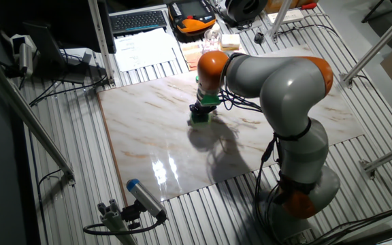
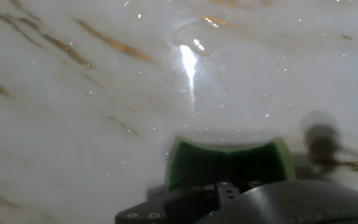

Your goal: Clean the tabletop with a sponge

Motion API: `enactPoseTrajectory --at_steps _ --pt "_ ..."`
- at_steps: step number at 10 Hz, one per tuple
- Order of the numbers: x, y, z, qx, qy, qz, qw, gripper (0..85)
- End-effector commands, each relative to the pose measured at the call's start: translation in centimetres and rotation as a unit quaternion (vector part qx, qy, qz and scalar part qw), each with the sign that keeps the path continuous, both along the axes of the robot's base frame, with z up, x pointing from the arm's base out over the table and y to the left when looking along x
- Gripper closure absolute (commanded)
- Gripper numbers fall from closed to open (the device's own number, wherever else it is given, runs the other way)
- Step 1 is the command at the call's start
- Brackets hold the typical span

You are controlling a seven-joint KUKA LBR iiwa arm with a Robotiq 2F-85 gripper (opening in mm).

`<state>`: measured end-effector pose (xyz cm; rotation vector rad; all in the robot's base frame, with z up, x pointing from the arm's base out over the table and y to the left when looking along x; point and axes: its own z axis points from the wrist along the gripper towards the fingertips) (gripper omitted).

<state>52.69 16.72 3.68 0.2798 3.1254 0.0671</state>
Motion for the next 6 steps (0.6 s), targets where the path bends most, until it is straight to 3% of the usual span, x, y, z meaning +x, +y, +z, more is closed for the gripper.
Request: enactPoseTrajectory --at_steps 1,3,4,6 --pt "0.02 0.0 0.0 0.001 0.000 -0.001 1.0000 85.0" --pt "-0.09 0.3 -0.4 0.000 -0.014 -0.011 0.9998 85.0" --pt "0.32 0.1 -0.6 -0.001 -0.016 -0.012 0.9998 85.0" --pt "1.94 -1.0 0.0 0.000 -0.014 -0.006 0.9999 85.0"
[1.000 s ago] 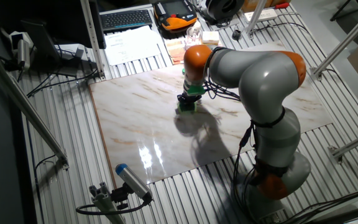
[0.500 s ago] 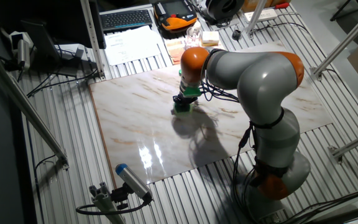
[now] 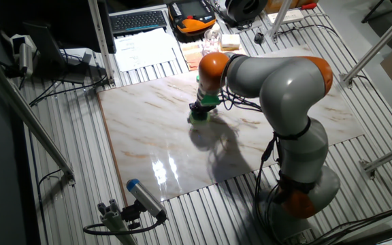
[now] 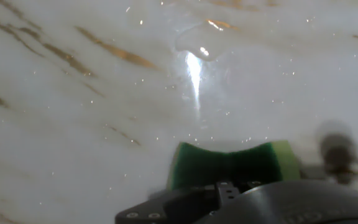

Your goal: Clean the tabletop with a sponge

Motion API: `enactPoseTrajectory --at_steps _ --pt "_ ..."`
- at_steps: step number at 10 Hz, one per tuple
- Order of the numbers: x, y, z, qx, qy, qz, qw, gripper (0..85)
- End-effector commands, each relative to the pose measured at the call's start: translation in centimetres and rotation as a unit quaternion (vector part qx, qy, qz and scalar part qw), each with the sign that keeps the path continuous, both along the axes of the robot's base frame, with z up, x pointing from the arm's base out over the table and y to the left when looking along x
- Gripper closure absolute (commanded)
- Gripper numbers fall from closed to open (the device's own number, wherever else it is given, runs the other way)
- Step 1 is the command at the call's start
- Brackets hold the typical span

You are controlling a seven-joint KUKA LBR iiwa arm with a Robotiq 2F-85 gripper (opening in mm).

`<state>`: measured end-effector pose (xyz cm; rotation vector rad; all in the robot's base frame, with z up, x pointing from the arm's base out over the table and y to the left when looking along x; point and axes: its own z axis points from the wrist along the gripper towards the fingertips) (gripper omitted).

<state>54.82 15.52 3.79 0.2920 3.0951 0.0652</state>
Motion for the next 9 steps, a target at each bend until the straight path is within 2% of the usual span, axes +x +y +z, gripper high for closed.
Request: enactPoseTrajectory --at_steps 1,4,6,9 --pt "0.62 -0.5 0.2 -0.002 0.000 0.003 1.0000 85.0" --pt "1.69 -1.4 0.1 -0.012 -0.006 0.008 0.9999 85.0" --pt "2.25 -1.9 0.0 -0.026 -0.010 0.014 0.9995 85.0" --pt "3.30 -3.4 0.7 -0.029 -0.008 0.028 0.9992 85.0"
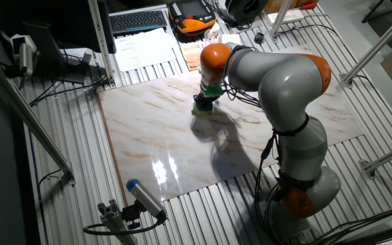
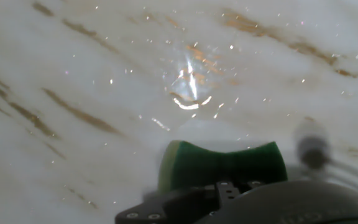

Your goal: Clean the tabletop with a sponge

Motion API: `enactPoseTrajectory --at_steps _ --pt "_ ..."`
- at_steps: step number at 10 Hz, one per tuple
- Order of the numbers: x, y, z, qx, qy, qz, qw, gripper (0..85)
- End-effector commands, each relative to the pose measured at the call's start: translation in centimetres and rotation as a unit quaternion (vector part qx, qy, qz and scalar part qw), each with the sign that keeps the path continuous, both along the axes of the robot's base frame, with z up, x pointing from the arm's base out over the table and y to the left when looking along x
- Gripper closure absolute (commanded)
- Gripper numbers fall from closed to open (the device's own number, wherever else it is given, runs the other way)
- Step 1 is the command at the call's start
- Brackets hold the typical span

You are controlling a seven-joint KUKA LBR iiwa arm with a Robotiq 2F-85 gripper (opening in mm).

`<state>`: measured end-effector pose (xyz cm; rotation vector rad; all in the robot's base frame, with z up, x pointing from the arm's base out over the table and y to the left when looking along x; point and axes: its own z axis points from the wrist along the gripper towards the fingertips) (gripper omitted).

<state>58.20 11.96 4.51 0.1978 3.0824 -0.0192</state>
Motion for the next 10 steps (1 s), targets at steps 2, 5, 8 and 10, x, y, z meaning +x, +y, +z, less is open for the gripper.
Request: enactPoseTrajectory --at_steps 2,5,8,10 --pt "0.54 -0.9 0.3 -0.002 -0.001 0.007 1.0000 85.0" --pt "1.36 -2.6 -0.3 -0.003 -0.006 0.019 0.9998 85.0" --pt "2.26 -5.0 0.0 0.000 -0.004 0.038 0.9993 85.0" --pt "2.40 -6.2 0.2 -0.002 -0.002 0.046 0.9989 85.0"
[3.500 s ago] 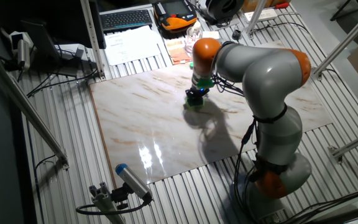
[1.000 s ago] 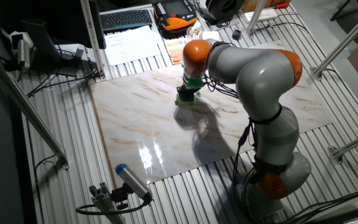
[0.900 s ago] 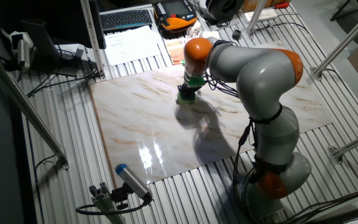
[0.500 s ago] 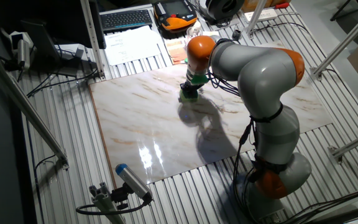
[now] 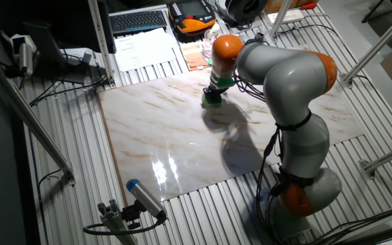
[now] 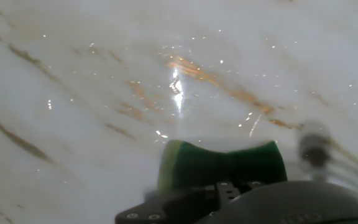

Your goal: Clean the tabletop with a sponge

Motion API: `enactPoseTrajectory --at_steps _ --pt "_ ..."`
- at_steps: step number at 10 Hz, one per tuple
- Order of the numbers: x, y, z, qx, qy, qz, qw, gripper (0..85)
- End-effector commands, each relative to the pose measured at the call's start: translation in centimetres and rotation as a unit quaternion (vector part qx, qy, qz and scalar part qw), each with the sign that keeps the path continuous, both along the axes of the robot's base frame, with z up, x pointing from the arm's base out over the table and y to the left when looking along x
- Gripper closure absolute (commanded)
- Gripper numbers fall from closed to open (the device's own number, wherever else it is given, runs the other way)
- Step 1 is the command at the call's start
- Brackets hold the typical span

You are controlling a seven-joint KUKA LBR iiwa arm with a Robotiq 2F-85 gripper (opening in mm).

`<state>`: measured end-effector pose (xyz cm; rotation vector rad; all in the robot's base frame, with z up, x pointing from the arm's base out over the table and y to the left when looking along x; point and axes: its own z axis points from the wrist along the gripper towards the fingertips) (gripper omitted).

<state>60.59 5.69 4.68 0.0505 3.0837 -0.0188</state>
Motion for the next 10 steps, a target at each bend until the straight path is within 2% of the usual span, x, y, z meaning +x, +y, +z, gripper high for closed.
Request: enactPoseTrajectory --at_steps 1,4,7,10 --pt "-0.01 -0.7 0.0 0.001 0.000 0.004 1.0000 85.0" --pt "-0.16 -2.8 -0.2 0.002 -0.001 0.014 0.9999 85.0" --pt "-0.05 -4.9 0.3 0.001 0.008 0.027 0.9996 85.0" --pt "-0.34 -6.4 0.3 -0.001 0.009 0.031 0.9995 85.0"
